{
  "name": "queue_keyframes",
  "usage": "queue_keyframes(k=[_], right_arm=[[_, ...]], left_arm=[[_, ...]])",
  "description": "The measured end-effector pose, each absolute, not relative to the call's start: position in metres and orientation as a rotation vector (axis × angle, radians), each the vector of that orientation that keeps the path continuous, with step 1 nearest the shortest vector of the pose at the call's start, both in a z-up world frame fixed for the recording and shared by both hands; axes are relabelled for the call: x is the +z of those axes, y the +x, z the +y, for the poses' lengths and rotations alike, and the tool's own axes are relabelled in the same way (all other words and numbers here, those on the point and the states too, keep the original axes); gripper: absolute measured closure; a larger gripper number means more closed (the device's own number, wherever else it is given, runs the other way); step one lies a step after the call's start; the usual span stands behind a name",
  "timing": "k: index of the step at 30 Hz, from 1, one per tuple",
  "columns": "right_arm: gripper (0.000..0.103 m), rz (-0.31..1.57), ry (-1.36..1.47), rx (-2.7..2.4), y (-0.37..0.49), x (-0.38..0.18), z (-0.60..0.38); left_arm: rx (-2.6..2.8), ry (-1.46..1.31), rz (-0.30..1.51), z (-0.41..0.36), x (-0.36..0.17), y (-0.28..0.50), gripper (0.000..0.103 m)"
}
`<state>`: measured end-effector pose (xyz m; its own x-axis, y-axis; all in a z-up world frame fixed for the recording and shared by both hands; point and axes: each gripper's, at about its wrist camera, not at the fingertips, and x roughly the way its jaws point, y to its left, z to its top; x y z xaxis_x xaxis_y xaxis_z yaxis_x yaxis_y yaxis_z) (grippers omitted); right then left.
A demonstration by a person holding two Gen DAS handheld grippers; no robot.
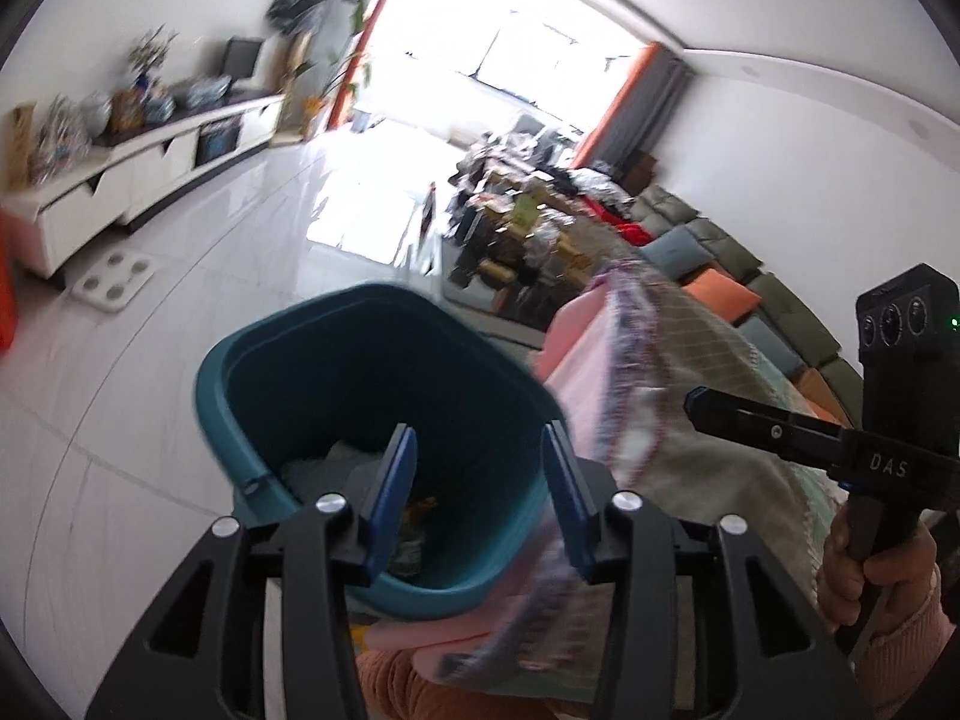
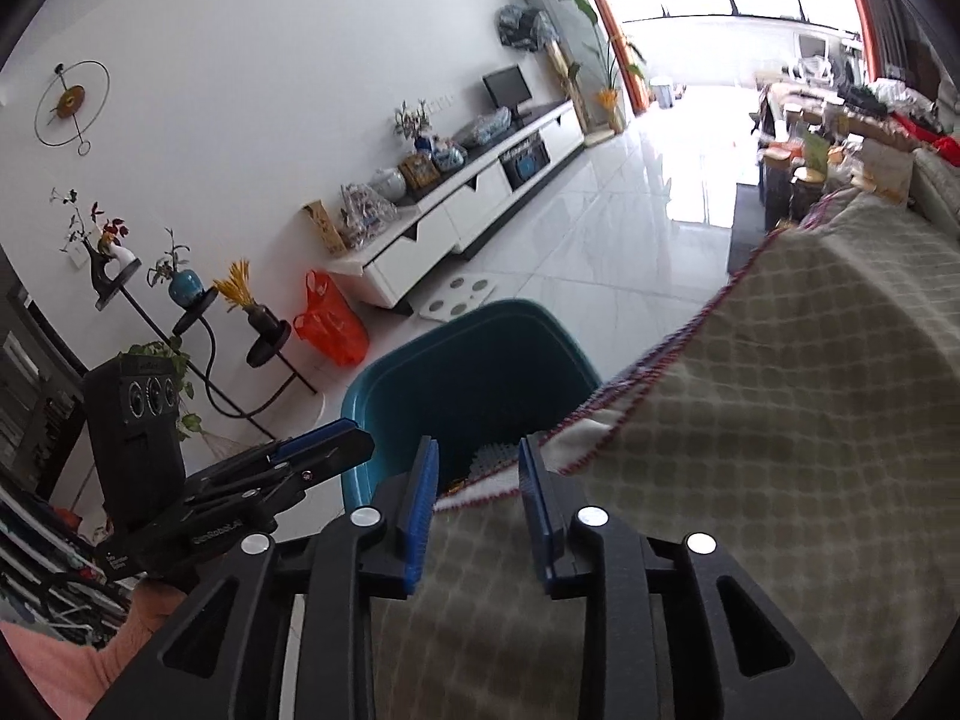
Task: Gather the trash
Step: 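Open the left gripper while the right gripper opens, dropping net and peel into the bin, then move both grippers back over the trash on the bed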
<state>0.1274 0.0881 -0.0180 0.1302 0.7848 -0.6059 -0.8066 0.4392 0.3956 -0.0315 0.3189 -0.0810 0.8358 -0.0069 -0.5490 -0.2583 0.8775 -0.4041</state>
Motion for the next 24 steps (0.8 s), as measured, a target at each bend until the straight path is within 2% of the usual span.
queue_keyframes(k=[9,24], right_arm=[[0.068,0.757,0.022,1.062,0.117,0.000,0.016],[0.067,0.681,0.177,0.728,0.113,0.000,-0.149]], left_arm=[[-0.043,-0.378,0.528,0.252,-0.052,-0.016,0.054],[-0.390,-0.252,0.580,0.117,-0.046,0.039,0.054]])
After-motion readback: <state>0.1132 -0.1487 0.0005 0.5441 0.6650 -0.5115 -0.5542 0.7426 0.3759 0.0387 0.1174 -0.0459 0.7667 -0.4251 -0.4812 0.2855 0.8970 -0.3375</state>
